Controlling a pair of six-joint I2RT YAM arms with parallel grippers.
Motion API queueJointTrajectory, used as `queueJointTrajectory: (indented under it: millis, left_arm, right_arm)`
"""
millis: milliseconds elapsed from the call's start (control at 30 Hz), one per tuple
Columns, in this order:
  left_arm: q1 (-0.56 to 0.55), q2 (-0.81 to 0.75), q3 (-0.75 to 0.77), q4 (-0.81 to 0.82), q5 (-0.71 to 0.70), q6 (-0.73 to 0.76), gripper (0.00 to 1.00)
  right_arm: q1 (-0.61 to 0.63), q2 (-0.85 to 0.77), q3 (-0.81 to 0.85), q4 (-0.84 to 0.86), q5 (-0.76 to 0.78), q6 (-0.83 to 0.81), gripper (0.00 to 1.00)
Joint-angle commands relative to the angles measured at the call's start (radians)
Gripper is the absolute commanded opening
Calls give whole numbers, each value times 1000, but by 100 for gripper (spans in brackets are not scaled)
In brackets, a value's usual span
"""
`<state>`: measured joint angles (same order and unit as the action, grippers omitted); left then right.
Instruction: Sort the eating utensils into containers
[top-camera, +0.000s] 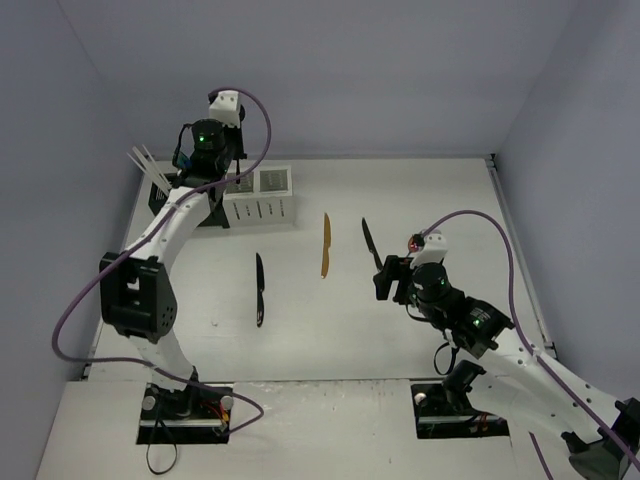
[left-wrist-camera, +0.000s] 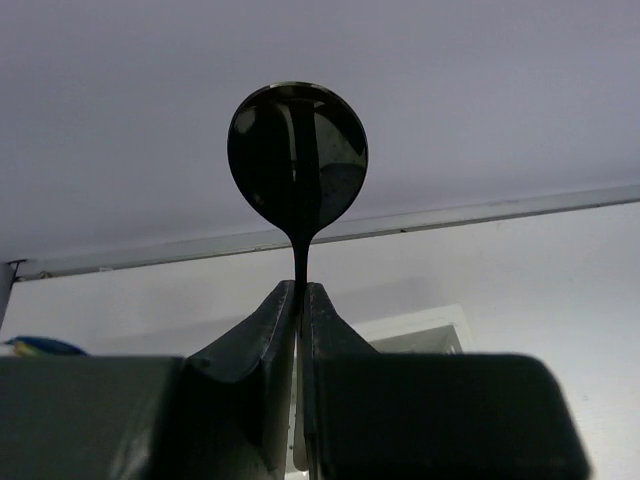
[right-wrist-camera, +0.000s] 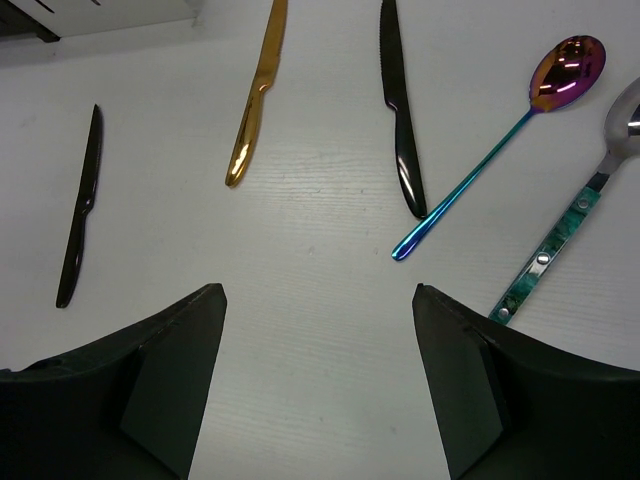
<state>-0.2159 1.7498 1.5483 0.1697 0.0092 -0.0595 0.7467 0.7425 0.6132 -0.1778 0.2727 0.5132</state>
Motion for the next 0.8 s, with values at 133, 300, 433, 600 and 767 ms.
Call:
queueJointTrajectory:
  millis: [133, 300, 433, 600, 767]
  left_arm:
    - [40, 43, 29, 216, 58, 56, 0]
    - [38, 30, -111, 287, 46, 28, 0]
    - [38, 9, -161, 307, 43, 8, 4]
    - [40, -46, -200, 306, 38, -1, 14]
    - [40, -121, -253, 304, 31, -18, 40]
  right_arm:
    - [-6, 20, 24, 40, 19, -30, 73]
    - [-6, 31, 26, 39, 29, -30, 73]
    - [-10, 41, 27, 27, 74, 7, 73]
    - [-36, 71, 29, 9, 98, 65, 73]
    - [-216, 157, 64, -52, 43, 121, 73]
